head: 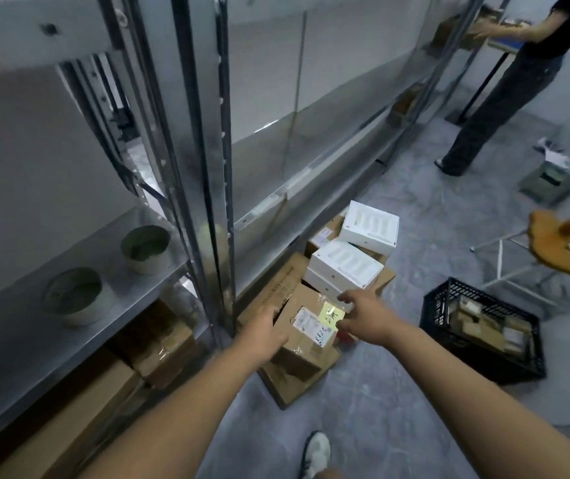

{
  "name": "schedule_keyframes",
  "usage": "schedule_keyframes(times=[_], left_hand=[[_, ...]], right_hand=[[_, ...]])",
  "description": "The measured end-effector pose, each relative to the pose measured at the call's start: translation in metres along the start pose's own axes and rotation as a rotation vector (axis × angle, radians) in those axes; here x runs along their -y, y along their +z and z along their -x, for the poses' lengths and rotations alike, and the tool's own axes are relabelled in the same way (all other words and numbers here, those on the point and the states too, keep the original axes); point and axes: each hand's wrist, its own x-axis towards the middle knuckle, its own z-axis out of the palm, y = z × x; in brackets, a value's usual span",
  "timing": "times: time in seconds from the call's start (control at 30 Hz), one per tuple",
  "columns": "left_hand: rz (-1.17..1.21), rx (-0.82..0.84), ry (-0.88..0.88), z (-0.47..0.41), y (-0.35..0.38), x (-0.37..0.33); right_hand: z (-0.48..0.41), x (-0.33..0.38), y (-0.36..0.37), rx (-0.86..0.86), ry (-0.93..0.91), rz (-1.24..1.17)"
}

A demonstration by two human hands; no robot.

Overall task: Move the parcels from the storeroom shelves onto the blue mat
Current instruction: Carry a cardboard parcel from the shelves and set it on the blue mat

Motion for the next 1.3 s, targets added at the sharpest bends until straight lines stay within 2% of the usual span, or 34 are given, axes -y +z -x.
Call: schedule_keyframes(times=[0.17, 0.4, 0.6, 0.73, 0.93, 1.1, 1.3], left_hand=[[0.123, -0.054, -0.282, -0.057, 0.054, 0.047], [0.221, -0.167, -0.576, -0.15, 0.126, 0.112], [0.337, -0.044, -0.761, -0.187, 0.218, 0.157], [0.481, -0.062, -0.774, -0.189, 0.261, 0.164], [0.743, -0.323, -0.801, -0.173, 0.288, 0.165], [0.836, -0.427, -0.787, -0.137, 0.278, 0.161], [0.806, -0.585, -0.623, -0.036, 0.227, 0.153]], right_hand=[[-0.111, -0.066, 0.021, 0.154, -0.024, 0.026], [-0.258, -0.135, 0.075, 0.274, -0.046, 0.111], [-0.325, -0.163, 0.147, 0.342, -0.074, 0.047], [-0.338, -0.173, 0.174, 0.379, 0.011, -0.08], [-0.328, -0.166, 0.18, 0.285, 0.034, -0.147], [-0.291, -0.144, 0.165, 0.297, -0.041, -0.136], [-0.192, -0.096, 0.146, 0.274, -0.127, -0.115]])
